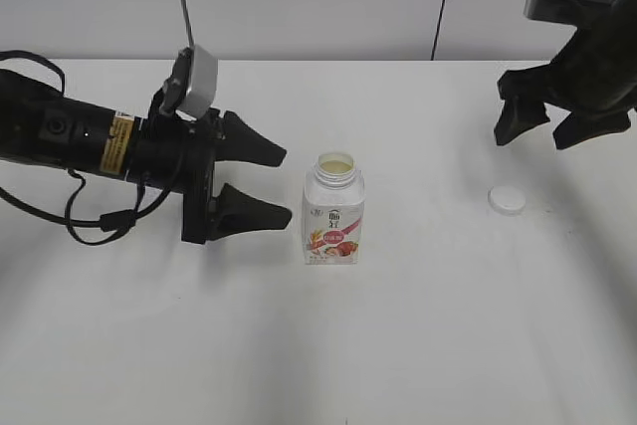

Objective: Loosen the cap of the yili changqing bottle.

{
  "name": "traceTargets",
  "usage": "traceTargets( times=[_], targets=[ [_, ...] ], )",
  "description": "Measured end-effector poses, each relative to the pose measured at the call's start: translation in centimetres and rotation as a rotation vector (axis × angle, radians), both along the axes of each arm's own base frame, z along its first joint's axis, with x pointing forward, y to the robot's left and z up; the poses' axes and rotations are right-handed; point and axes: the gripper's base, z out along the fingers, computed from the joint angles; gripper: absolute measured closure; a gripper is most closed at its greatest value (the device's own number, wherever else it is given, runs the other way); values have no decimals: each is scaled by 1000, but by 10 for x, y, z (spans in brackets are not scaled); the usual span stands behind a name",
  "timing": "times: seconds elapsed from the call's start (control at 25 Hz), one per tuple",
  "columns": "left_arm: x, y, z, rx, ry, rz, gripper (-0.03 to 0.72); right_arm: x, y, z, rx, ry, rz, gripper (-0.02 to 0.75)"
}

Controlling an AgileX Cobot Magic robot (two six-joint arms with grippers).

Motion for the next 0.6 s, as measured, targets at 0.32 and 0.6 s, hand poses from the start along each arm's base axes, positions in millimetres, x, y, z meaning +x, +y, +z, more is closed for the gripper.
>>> traceTargets(
  times=[0.32,0.6],
  targets=[
    [5,27,31,130,-30,108,102,-13,-1,47,18,-123,5,143],
    [10,54,89,162,-169,325,102,-26,-3,78,27,-210,10,143]
  ],
)
